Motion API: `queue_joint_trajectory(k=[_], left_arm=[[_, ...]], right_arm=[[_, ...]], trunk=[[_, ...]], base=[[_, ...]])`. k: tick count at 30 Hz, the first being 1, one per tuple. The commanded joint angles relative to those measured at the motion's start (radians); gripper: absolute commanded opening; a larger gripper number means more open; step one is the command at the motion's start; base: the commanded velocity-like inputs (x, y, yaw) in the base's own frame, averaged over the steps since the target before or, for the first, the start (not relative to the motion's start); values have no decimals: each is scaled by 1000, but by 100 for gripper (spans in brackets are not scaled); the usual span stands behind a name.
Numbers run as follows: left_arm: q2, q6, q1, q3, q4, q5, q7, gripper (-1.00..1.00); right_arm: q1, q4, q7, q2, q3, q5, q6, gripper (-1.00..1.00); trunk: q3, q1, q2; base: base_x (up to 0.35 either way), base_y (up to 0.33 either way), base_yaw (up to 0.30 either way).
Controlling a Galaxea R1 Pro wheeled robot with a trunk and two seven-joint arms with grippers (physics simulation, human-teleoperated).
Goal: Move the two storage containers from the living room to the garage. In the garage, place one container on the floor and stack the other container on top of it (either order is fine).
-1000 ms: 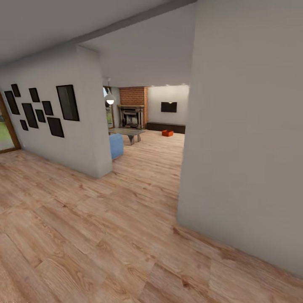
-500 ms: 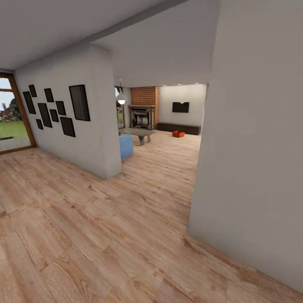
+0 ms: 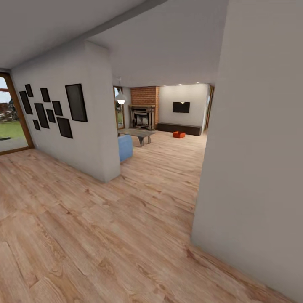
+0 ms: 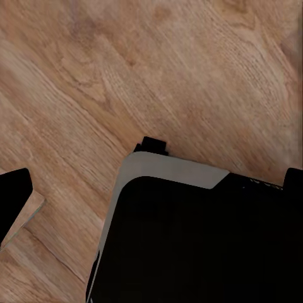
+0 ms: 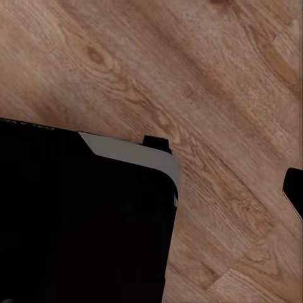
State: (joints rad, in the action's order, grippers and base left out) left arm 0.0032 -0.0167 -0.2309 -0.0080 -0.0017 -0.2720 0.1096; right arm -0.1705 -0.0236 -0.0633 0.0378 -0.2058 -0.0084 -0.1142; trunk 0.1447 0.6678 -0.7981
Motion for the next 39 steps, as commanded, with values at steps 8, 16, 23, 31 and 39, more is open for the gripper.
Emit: queue_joint_trajectory(k=[8, 16, 23, 31, 39], left_arm=[[0, -2, -1, -1, 0, -5, 1, 100], [0, -2, -1, -1, 0, -5, 1, 100], [0, -2, -1, -1, 0, -4, 1, 100], [1, -2, -1, -1, 0, -5, 2, 100], [0, -2, -1, -1, 0, -4, 1, 100]], right_arm=[[-1, -3, -4, 3, -6, 0, -6, 100], [-1, -3, -5, 4, -4, 1, -7, 100], [-1, -3, -6, 5, 2, -5, -8, 100], [-1, -3, -6, 6, 1, -1, -9, 100], [-1, -3, -5, 5, 3, -2, -9, 100]], trunk=[[1, 1, -1], [1, 1, -1], [1, 1, -1], [1, 1, -1], [1, 1, -1]], base=[[323, 0, 0], [323, 0, 0], [323, 0, 0], [323, 0, 0], [323, 0, 0]])
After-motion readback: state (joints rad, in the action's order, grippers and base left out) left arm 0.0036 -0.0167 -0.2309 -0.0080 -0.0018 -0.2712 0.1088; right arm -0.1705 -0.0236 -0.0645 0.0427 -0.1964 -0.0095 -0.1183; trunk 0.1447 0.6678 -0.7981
